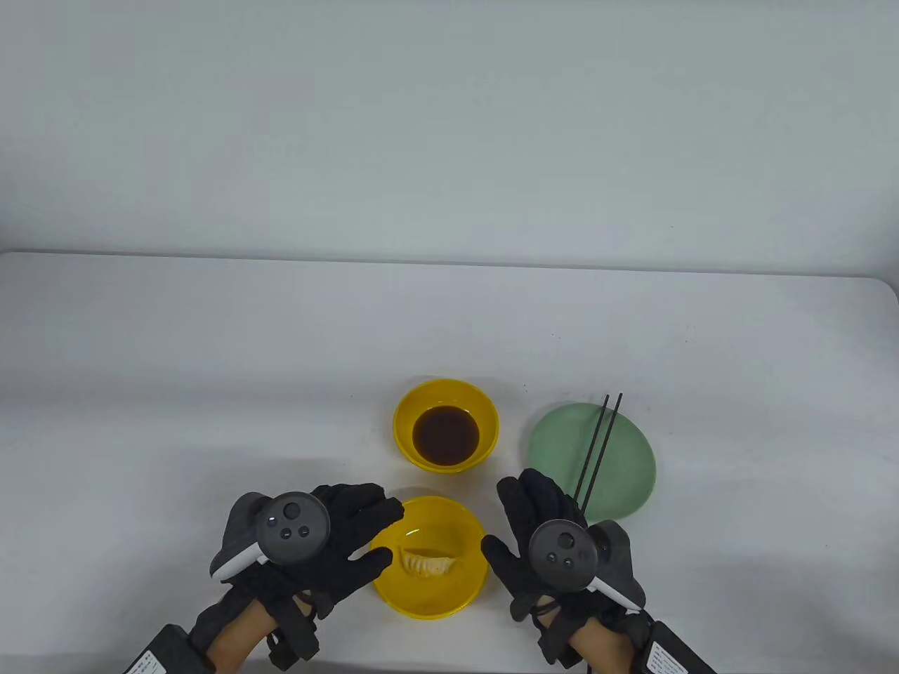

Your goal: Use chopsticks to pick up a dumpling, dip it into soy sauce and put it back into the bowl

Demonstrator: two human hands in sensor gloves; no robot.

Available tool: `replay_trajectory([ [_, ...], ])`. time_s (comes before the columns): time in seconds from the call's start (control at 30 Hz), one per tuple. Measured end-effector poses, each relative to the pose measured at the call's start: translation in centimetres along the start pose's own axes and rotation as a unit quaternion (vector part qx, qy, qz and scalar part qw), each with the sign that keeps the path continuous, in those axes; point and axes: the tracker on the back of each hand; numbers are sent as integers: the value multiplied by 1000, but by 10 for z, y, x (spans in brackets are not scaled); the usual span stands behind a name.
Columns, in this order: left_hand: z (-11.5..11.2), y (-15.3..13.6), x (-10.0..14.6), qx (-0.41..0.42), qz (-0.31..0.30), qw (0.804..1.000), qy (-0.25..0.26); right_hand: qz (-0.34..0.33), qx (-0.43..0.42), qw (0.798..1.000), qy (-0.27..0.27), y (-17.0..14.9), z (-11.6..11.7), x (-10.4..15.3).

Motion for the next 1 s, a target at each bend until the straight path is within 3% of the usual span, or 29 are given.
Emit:
replay_trajectory([
  [0.37, 0, 0, 0, -3, -1, 1000, -5, 20, -6, 999, -45, -10, -20, -2],
  [0.67, 4, -3, 1, 9, 7, 1000, 2, 87, 73, 990, -86, -48, -43, -14],
  [0.83, 2, -4, 0, 3, 14, 1000, -5, 120, 209, 970, -34, -79, -34, -33],
  [1.0, 1, -6, -2, 3, 23, 1000, -13, 112, 299, 947, 34, -101, -7, -50],
])
Point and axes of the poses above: the tracker on the back of each hand, its own y axis roughly to the thumb side, its own x axis roughly from the fingertips to the wrist, z = x × y, and after that the axes turned 5 degrees about -y, right-handed
